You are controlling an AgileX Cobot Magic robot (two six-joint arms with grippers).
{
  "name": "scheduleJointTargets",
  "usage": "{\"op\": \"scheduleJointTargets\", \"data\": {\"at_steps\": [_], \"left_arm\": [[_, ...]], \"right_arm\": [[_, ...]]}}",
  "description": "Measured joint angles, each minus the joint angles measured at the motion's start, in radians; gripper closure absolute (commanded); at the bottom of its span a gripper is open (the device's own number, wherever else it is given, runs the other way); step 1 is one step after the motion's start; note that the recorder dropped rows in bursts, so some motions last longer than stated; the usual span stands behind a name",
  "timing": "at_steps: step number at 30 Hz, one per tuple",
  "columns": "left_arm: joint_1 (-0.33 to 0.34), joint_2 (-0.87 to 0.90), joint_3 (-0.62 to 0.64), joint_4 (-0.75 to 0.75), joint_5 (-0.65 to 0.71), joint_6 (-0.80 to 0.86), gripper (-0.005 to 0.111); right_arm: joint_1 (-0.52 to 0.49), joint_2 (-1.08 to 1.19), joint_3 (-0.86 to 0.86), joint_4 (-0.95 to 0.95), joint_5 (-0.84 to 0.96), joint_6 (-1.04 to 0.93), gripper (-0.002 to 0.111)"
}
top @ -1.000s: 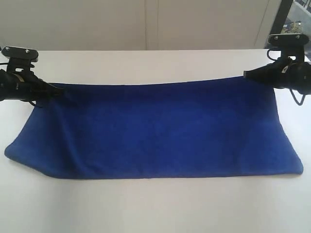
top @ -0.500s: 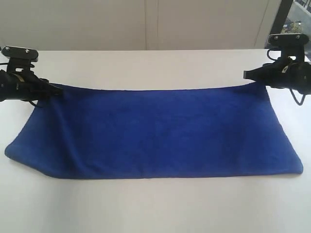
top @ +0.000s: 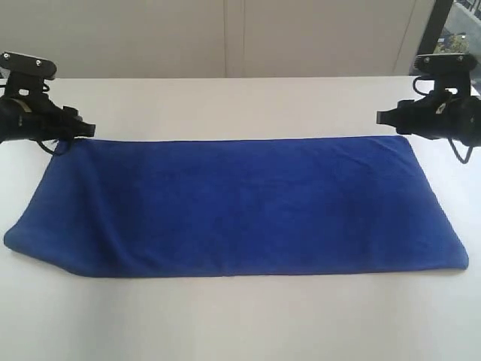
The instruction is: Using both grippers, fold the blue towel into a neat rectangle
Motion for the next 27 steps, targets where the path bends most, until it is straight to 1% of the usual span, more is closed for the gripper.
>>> {"op": "scheduleJointTargets", "data": {"at_steps": [2,3,4,5,8,9,10,11,12,14,17,18,19,22,23,25,27], "left_arm": [[0.009,-0.019,0.000,0.000,0.022,0.005,0.047],[0.011,-0.029,0.000,0.000,0.047,0.008,0.049],[0.013,-0.037,-0.002,0.000,0.079,0.008,0.054],[0.017,-0.046,-0.002,0.000,0.114,0.008,0.060],[0.017,-0.084,-0.002,0.000,0.241,0.014,0.085],[0.017,-0.104,-0.002,0.000,0.291,0.014,0.100],[0.017,-0.147,-0.002,0.000,0.385,0.014,0.107],[0.017,-0.175,-0.002,0.000,0.438,0.014,0.107],[0.017,-0.225,-0.002,0.000,0.544,0.014,0.107],[0.017,-0.276,-0.002,0.000,0.647,0.004,0.107],[0.017,-0.335,0.011,0.000,0.750,-0.009,0.107],[0.017,-0.350,0.027,0.000,0.765,-0.015,0.107],[0.017,-0.383,0.073,0.000,0.779,-0.030,0.107],[0.017,-0.446,0.199,0.000,0.757,-0.066,0.107],[0.017,-0.454,0.256,0.000,0.723,-0.077,0.107],[0.022,-0.439,0.325,0.000,0.646,-0.086,0.107],[0.041,-0.406,0.336,0.000,0.610,-0.093,0.107]], "right_arm": [[0.000,0.000,0.000,0.000,0.011,0.000,0.064],[0.000,0.000,0.000,0.000,0.023,0.000,0.068],[0.000,0.000,0.000,0.000,0.038,0.000,0.074],[0.000,0.000,-0.002,0.000,0.058,0.000,0.079],[0.000,-0.016,-0.009,0.000,0.144,0.000,0.091],[0.000,-0.030,-0.011,0.000,0.181,0.000,0.097],[0.000,-0.065,-0.014,0.000,0.255,0.000,0.099],[0.000,-0.081,-0.016,0.000,0.285,0.000,0.101],[0.000,-0.120,-0.017,0.004,0.352,0.000,0.101],[0.002,-0.152,-0.017,0.004,0.429,0.000,0.101],[0.008,-0.178,-0.017,0.004,0.519,-0.007,0.101],[0.013,-0.183,-0.015,0.004,0.530,-0.012,0.101],[0.017,-0.196,0.003,0.004,0.539,-0.031,0.101],[0.023,-0.211,0.017,0.004,0.543,-0.044,0.101],[0.028,-0.217,0.017,0.004,0.543,-0.044,0.101],[0.032,-0.219,0.019,0.012,0.543,-0.044,0.101],[0.038,-0.219,0.019,0.012,0.542,-0.052,0.101]]}}
